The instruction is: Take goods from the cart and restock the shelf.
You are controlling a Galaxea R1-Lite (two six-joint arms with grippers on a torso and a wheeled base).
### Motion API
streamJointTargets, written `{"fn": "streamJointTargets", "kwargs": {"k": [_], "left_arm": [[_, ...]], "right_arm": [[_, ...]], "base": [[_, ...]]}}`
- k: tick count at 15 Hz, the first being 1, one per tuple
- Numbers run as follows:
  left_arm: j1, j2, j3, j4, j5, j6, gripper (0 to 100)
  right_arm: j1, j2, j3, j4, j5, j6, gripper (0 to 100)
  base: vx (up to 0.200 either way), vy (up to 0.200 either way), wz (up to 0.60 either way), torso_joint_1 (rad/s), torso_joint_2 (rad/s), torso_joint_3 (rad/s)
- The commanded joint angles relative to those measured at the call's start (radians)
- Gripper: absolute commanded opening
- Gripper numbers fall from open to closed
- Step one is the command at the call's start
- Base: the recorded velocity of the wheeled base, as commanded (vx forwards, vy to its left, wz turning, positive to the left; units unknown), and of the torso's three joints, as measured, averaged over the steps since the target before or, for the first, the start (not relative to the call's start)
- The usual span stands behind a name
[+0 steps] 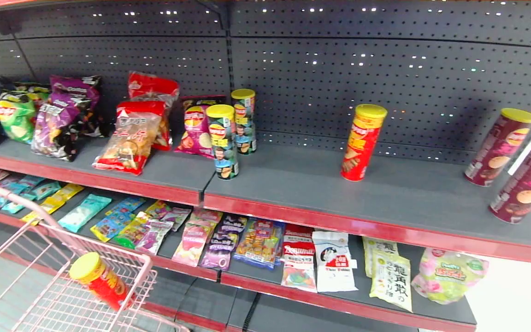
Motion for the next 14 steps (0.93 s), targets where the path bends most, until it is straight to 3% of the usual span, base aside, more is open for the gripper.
{"fn": "streamJointTargets", "kwargs": {"k": [1,10,14], "left_arm": [[0.000,0.001,0.000,0.000,0.000,0.000,100],[0.000,0.001,0.000,0.000,0.000,0.000,100],[0.000,0.001,0.000,0.000,0.000,0.000,100]], "right_arm": [[0.000,0.000,0.000,0.000,0.000,0.000,100],[0.000,0.000,0.001,0.000,-0.001,0.002,100],[0.000,0.000,0.001,0.000,-0.003,0.002,100]], "base": [[0.000,0.000,0.60,0.007,0.00,0.002],[0.000,0.000,0.60,0.004,0.00,0.004],[0.000,0.000,0.00,0.000,0.00,0.000]]}}
